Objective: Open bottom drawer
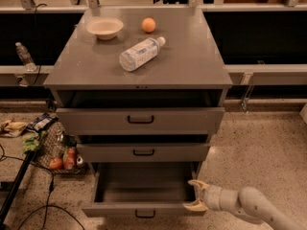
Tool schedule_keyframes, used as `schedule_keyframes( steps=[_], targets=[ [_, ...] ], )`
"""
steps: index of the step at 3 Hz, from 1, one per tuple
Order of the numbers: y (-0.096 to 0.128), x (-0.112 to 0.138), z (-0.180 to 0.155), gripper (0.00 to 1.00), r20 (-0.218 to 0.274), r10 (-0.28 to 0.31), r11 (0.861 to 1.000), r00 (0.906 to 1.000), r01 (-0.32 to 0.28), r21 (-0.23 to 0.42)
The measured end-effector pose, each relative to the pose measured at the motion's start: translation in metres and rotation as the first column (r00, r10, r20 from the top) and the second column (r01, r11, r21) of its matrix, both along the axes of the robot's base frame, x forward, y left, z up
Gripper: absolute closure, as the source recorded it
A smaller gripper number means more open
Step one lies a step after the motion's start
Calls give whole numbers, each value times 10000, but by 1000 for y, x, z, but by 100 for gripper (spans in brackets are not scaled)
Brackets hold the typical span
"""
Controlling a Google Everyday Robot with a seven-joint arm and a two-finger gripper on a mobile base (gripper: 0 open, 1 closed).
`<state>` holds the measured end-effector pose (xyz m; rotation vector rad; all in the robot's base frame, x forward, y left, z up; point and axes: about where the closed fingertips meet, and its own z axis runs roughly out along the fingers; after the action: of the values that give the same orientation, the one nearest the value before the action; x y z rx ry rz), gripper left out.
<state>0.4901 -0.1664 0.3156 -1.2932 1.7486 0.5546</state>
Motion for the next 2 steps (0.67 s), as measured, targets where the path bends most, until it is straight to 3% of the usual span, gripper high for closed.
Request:
schedule_keyframes(
  steps=[1,2],
  targets=[
    [-37,-9,29,60,947,-1422,9828,9853,1291,1322],
    [-95,-13,67,90,1393,-3287,9220,9341,2854,2615]
  ],
)
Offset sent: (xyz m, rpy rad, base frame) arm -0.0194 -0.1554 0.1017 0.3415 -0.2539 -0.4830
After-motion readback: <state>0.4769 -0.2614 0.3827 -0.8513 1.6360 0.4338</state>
